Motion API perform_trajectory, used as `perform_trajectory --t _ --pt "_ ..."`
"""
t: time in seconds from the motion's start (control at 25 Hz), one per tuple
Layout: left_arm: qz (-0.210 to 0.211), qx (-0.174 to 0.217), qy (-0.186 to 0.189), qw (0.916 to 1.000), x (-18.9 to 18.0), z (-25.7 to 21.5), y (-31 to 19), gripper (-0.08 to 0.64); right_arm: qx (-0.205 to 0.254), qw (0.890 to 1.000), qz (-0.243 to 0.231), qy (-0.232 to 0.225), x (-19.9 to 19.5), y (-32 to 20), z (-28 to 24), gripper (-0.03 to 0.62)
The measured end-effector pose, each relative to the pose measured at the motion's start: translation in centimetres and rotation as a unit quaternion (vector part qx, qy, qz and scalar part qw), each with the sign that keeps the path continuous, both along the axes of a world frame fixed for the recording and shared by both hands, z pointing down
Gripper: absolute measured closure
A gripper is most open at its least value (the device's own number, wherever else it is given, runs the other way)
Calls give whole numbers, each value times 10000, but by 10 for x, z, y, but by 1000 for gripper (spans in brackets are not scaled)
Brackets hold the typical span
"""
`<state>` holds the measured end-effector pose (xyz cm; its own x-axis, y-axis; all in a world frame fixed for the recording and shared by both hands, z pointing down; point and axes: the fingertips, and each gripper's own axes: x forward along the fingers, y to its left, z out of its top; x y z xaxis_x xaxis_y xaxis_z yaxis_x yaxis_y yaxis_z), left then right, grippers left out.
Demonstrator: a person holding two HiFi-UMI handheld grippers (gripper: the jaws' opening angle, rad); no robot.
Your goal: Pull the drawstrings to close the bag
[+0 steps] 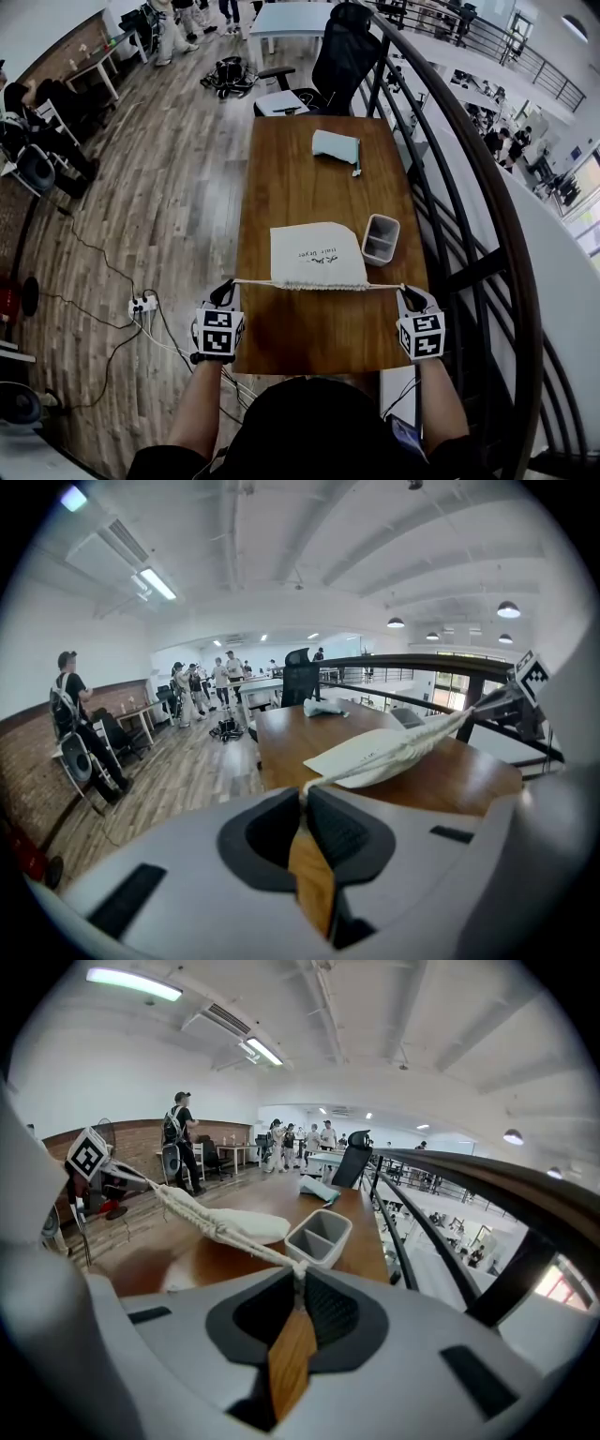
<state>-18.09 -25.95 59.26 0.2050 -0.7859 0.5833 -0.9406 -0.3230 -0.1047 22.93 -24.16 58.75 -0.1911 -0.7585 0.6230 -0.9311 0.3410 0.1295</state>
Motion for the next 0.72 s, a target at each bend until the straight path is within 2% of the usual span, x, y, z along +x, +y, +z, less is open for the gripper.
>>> perform_trajectory --t 0.16,0.36,0.48,0.56,0.64,0.72 --pt "182 -17 -90 9998 -1 0 -3 525 -145 9988 437 -192 30 -4 5 558" --pt "-83 11 94 9999 -6 -4 -3 525 -85 9983 527 -219 24 -4 3 560" --pt "37 141 -327 9994 -9 -9 -3 525 -83 9983 529 -249 19 -3 1 560" --pt "41 207 -461 9987 -12 -12 -5 525 -58 9984 513 -239 16 -4 -2 560" --pt "-48 192 -327 9993 -15 -12 -6 526 -23 9982 566 -204 21 -4 -4 560" --pt "-160 69 -6 9998 -20 -6 -6 526 -10 9961 837 -293 43 -4 -3 561"
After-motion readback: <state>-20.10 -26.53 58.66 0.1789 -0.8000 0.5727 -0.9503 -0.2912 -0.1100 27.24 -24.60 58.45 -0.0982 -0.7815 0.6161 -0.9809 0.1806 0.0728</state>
